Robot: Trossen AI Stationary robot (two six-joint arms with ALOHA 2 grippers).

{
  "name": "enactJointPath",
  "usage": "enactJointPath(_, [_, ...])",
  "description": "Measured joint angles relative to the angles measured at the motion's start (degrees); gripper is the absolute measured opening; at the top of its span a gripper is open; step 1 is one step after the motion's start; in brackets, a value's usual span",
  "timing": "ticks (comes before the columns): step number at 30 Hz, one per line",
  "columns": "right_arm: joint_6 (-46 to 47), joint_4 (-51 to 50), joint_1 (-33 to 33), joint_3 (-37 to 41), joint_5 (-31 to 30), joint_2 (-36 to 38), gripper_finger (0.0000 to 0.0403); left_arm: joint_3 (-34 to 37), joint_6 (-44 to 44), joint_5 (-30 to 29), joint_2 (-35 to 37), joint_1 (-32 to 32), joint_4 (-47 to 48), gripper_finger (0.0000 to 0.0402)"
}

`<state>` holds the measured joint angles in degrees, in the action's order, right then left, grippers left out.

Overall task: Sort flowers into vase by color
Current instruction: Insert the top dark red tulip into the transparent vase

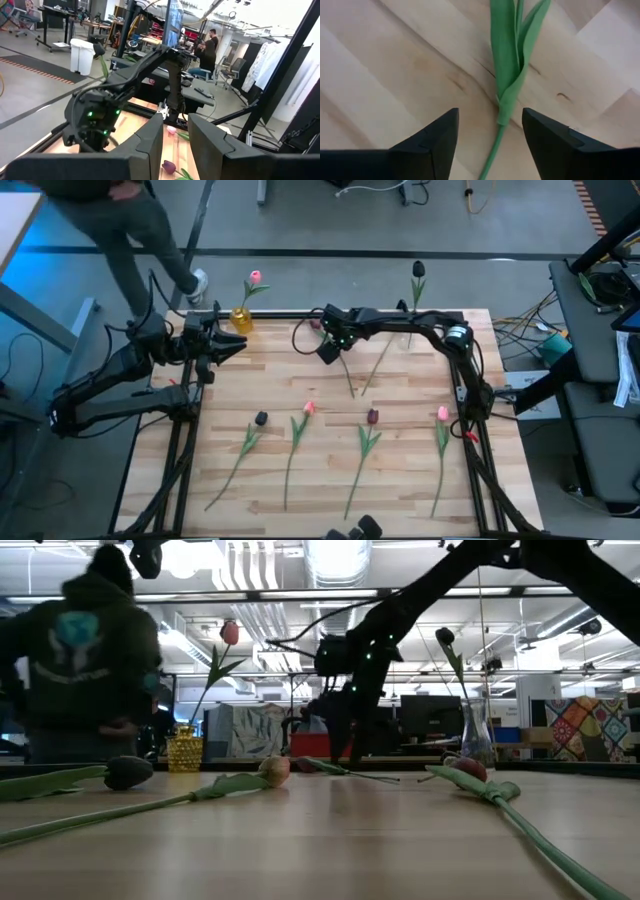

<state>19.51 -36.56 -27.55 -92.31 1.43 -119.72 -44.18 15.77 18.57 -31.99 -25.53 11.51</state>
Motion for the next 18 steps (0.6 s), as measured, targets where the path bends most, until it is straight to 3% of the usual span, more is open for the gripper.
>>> enactJointPath(8, [0.9, 0.0, 0.0, -0.2, -0.5, -2.7, 0.0155, 0.0, 0.0, 0.0, 0.0, 0.0, 0.0, 0.0077])
enactJointPath(16, [0.4, -0.3, 0.2, 0.1, 0.5, -0.3, 0.0031, 0.0, 0.2, 0.0, 0.0, 0.0, 0.0, 0.0077])
enactJointPath(18, [0.1, 0.1, 0.4, 0.1, 0.5, 1.3, 0.0017, 0.0, 0.2, 0.0, 0.0, 0.0, 0.0, 0.0077])
